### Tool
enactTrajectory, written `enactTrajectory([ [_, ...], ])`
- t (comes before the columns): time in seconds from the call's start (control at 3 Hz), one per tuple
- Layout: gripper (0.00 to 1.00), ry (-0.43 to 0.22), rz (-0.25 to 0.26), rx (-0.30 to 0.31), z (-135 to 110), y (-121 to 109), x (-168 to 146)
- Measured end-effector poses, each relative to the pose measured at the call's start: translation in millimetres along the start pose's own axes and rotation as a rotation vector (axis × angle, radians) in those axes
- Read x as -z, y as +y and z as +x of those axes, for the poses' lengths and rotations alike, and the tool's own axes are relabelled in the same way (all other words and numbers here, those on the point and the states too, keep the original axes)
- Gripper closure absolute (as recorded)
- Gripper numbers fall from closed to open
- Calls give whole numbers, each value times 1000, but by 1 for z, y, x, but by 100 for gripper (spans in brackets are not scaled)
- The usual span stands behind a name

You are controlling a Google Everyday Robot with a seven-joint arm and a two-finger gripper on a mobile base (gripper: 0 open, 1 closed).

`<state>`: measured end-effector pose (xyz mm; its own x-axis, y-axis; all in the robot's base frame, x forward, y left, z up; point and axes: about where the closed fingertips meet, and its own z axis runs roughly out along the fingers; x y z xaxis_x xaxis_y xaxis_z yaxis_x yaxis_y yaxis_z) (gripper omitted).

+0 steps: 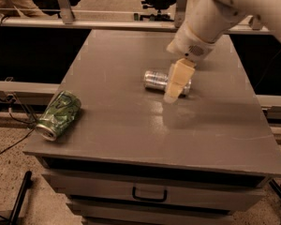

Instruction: Knock redbull can over

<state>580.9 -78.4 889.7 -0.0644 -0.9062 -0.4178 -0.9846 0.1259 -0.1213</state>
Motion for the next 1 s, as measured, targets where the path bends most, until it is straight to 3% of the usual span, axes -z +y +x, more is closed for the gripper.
enactTrajectory([
  [0.33, 0, -95, 79, -56, 34, -8, 36],
  [0.67, 0, -156, 97, -52, 56, -8, 55],
  [1.0, 0, -163, 100, -48, 58, -8, 57],
])
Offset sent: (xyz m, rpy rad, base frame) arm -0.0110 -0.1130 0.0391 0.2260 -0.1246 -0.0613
